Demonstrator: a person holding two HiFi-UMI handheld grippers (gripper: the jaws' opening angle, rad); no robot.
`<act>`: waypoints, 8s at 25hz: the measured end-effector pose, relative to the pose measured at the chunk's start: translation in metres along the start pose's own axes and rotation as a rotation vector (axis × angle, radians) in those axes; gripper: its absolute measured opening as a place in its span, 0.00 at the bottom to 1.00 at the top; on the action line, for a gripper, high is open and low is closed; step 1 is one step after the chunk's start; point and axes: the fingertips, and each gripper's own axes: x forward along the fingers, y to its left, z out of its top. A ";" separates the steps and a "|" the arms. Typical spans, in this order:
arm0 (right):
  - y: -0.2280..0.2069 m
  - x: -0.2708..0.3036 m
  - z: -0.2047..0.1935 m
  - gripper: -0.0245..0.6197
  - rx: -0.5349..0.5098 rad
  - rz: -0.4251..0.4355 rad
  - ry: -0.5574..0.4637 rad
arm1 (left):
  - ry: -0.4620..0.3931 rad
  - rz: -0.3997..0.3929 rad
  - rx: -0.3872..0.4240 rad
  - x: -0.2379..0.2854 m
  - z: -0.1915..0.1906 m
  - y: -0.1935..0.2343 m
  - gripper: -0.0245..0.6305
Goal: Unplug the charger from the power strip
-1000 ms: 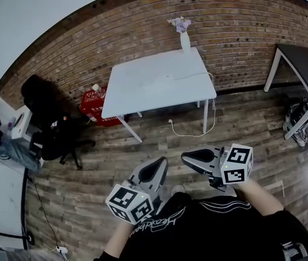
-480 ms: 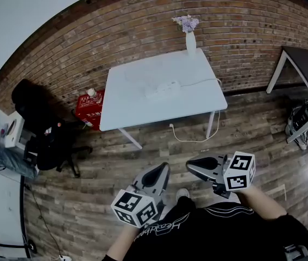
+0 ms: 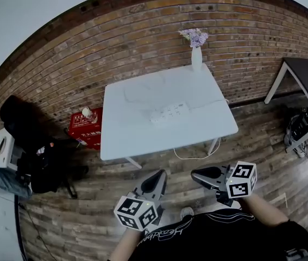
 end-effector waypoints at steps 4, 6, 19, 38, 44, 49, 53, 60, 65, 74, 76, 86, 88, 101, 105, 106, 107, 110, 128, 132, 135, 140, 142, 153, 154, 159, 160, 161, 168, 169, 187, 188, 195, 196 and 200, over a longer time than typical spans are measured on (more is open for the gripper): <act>-0.018 0.007 0.007 0.04 -0.012 -0.034 0.018 | -0.008 0.008 0.008 0.015 0.008 0.025 0.04; -0.028 0.006 0.011 0.04 -0.010 -0.043 0.017 | -0.009 0.020 -0.004 0.022 0.011 0.035 0.04; -0.161 0.019 0.068 0.04 -0.016 0.038 0.036 | -0.002 0.201 -0.057 0.117 0.036 0.098 0.04; -0.334 0.073 0.101 0.04 -0.178 0.131 0.257 | 0.001 0.502 -0.175 0.211 0.032 0.192 0.19; -0.377 0.103 0.083 0.04 -0.241 0.067 0.329 | 0.036 0.514 -0.191 0.227 0.018 0.225 0.26; -0.405 0.123 0.069 0.20 -0.266 0.043 0.381 | 0.070 0.525 -0.209 0.244 0.006 0.252 0.30; -0.419 0.132 0.058 0.26 -0.364 0.035 0.409 | 0.111 0.523 -0.215 0.259 -0.009 0.264 0.34; -0.431 0.142 0.038 0.30 -0.482 0.049 0.457 | 0.148 0.518 -0.208 0.278 -0.020 0.274 0.36; -0.435 0.144 0.031 0.32 -0.522 0.057 0.471 | 0.140 0.556 -0.174 0.285 -0.019 0.285 0.36; -0.435 0.143 0.033 0.32 -0.546 0.070 0.393 | 0.152 0.615 -0.131 0.295 -0.026 0.300 0.36; -0.435 0.143 0.034 0.32 -0.545 0.071 0.377 | 0.154 0.631 -0.111 0.296 -0.026 0.303 0.35; -0.435 0.143 0.036 0.32 -0.560 0.069 0.346 | 0.149 0.701 -0.021 0.300 -0.017 0.306 0.24; -0.434 0.142 0.035 0.32 -0.561 0.070 0.345 | 0.151 0.697 -0.027 0.299 -0.018 0.305 0.24; -0.431 0.141 0.033 0.30 -0.577 0.072 0.343 | 0.206 0.722 -0.001 0.297 -0.018 0.304 0.24; -0.432 0.142 0.034 0.30 -0.579 0.068 0.338 | 0.178 0.683 -0.093 0.297 -0.019 0.306 0.25; -0.432 0.142 0.033 0.30 -0.579 0.067 0.338 | 0.173 0.677 -0.111 0.297 -0.019 0.307 0.25; -0.432 0.142 0.033 0.30 -0.579 0.067 0.338 | 0.174 0.678 -0.113 0.296 -0.020 0.307 0.25; -0.431 0.141 0.032 0.30 -0.580 0.064 0.336 | 0.201 0.710 -0.027 0.297 -0.020 0.304 0.25; -0.432 0.141 0.032 0.30 -0.571 0.066 0.337 | 0.198 0.708 -0.010 0.295 -0.018 0.300 0.25; -0.432 0.141 0.032 0.30 -0.572 0.066 0.339 | 0.167 0.671 -0.155 0.291 -0.020 0.304 0.25; -0.431 0.141 0.031 0.30 -0.574 0.067 0.339 | 0.181 0.699 -0.099 0.290 -0.020 0.303 0.25; -0.432 0.142 0.033 0.30 -0.572 0.067 0.334 | 0.212 0.733 0.033 0.294 -0.015 0.297 0.25; -0.432 0.141 0.032 0.30 -0.576 0.064 0.334 | 0.194 0.709 -0.025 0.293 -0.017 0.298 0.25; -0.431 0.141 0.033 0.30 -0.576 0.066 0.334 | 0.222 0.732 0.031 0.290 -0.015 0.294 0.25; -0.431 0.141 0.033 0.30 -0.576 0.066 0.334 | 0.221 0.729 0.030 0.290 -0.015 0.293 0.25; -0.431 0.141 0.032 0.30 -0.580 0.067 0.334 | 0.156 0.672 -0.158 0.285 -0.018 0.299 0.25; -0.431 0.141 0.032 0.30 -0.581 0.068 0.335 | 0.151 0.669 -0.176 0.285 -0.018 0.300 0.25; -0.431 0.141 0.032 0.30 -0.581 0.068 0.335 | 0.154 0.674 -0.169 0.284 -0.018 0.300 0.25; -0.431 0.140 0.032 0.30 -0.573 0.068 0.331 | 0.204 0.725 0.000 0.288 -0.013 0.290 0.25; -0.431 0.140 0.032 0.30 -0.575 0.068 0.332 | 0.179 0.713 -0.055 0.285 -0.012 0.292 0.24; -0.429 0.136 0.053 0.30 -0.482 -0.029 0.289 | -0.075 0.460 -0.354 0.244 0.053 0.244 0.24; -0.421 0.133 0.066 0.28 -0.451 -0.031 0.242 | -0.085 0.439 -0.367 0.241 0.055 0.236 0.24; -0.338 0.091 0.138 0.06 -0.309 0.030 0.071 | -0.128 0.340 -0.427 0.215 0.060 0.190 0.24; -0.327 0.085 0.142 0.06 -0.299 0.040 0.060 | -0.126 0.331 -0.429 0.211 0.060 0.185 0.25; -0.289 0.062 0.159 0.04 -0.164 0.089 -0.031 | -0.105 0.320 -0.431 0.197 0.059 0.168 0.25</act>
